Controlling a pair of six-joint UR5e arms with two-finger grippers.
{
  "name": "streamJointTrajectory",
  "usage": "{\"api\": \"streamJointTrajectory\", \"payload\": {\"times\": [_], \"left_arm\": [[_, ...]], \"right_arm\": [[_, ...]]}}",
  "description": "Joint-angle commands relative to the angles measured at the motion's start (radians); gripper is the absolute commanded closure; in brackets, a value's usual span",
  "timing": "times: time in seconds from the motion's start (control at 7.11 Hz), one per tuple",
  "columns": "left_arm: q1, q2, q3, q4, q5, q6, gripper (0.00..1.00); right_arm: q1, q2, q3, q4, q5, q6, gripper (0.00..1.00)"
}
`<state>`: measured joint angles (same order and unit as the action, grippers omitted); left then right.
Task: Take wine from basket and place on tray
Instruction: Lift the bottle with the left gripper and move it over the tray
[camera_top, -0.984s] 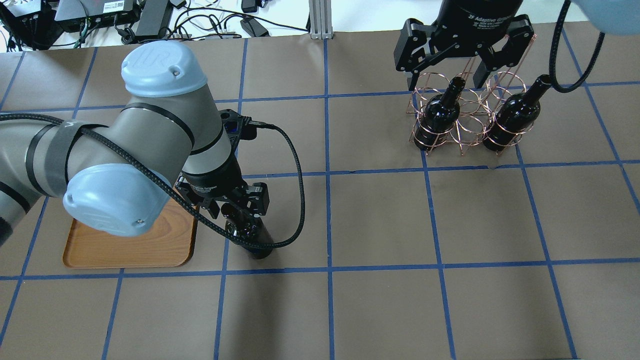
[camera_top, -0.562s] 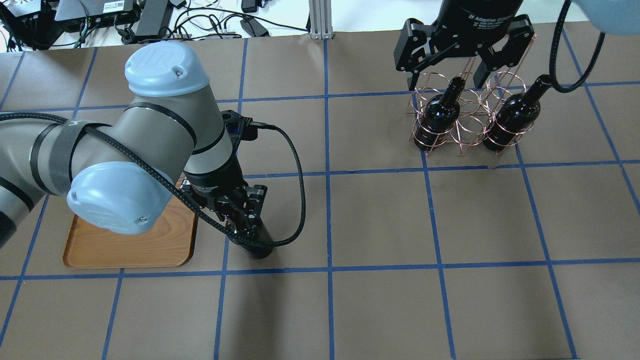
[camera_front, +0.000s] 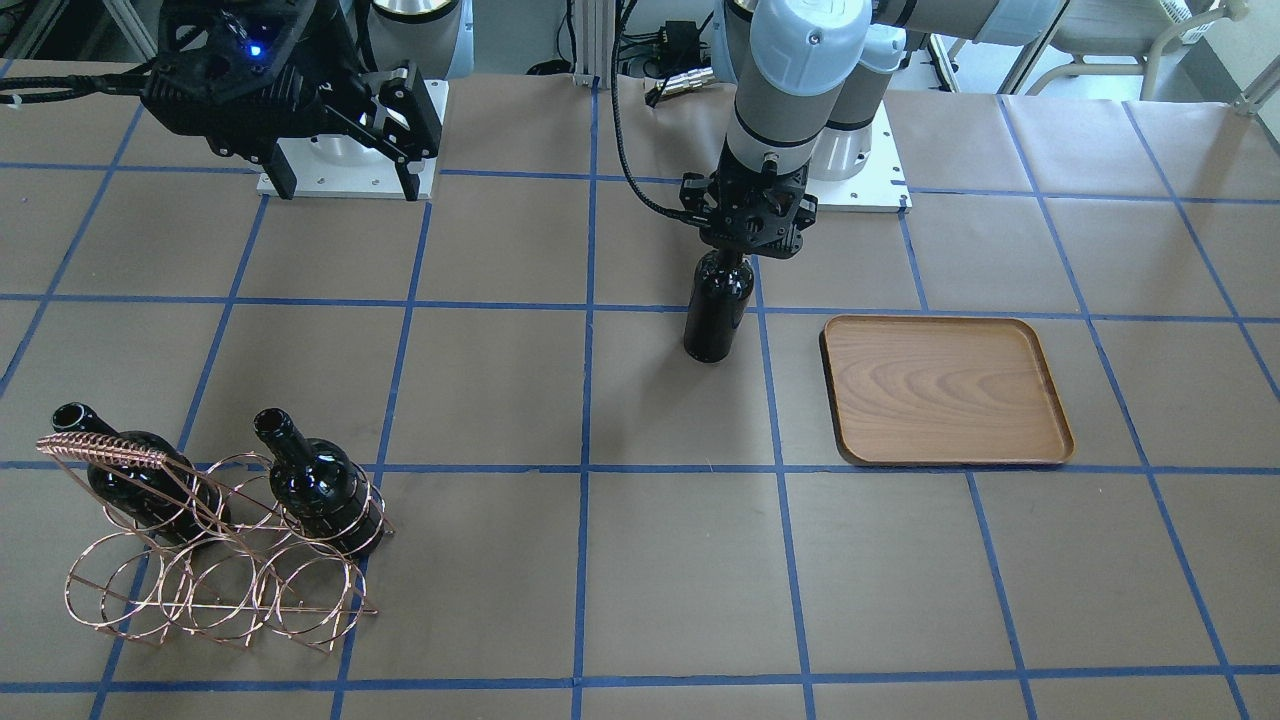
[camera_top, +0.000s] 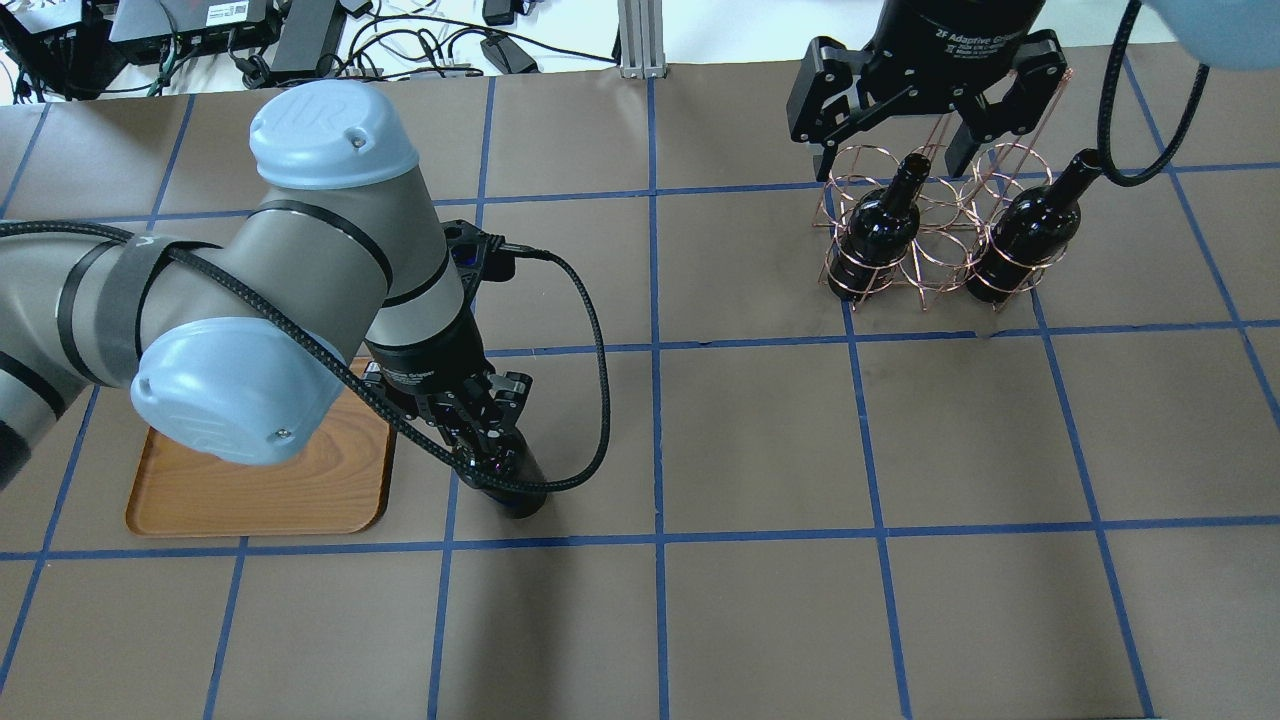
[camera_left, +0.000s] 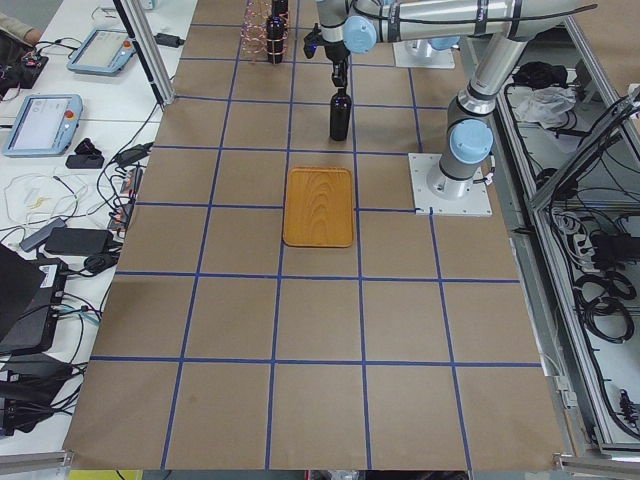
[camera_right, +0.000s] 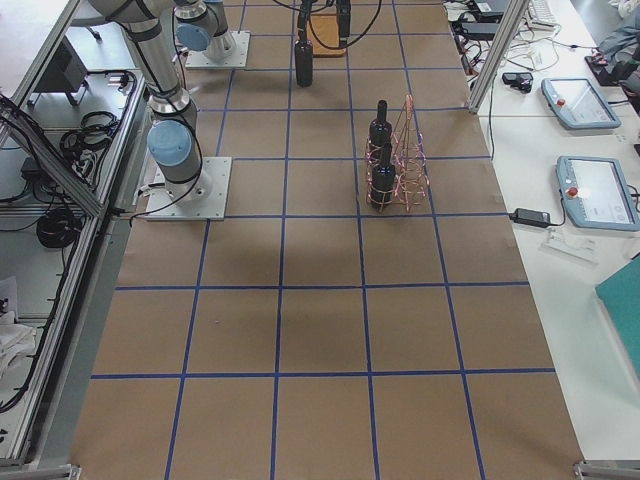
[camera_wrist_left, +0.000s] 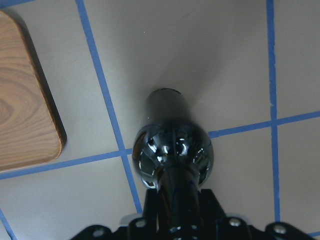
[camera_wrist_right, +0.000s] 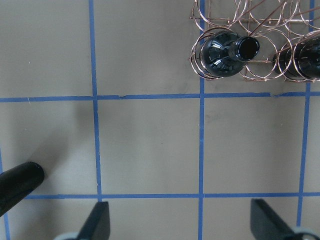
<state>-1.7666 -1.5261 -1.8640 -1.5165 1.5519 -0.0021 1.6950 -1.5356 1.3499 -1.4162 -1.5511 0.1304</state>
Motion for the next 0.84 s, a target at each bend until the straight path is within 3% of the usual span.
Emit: {"api": "streamJointTrajectory", "payload": {"times": [0.0,0.28,0.7], "left_arm": [[0.013,0.003,0.061,-0.016,0.011,-0.001,1.00],[0.127,0.003,0.147,-0.027,0.013,0.073,1.00],[0.456,0.006,0.144,-0.025,0.037,0.501,1.00]], "right_arm": [[0.000,0.000,0.000,-0.001,0.000,0.000,0.00],[0.000,0.000,0.000,-0.001,0.000,0.000,0.00],[0.000,0.000,0.000,-0.001,0.002,0.000,0.00]]}}
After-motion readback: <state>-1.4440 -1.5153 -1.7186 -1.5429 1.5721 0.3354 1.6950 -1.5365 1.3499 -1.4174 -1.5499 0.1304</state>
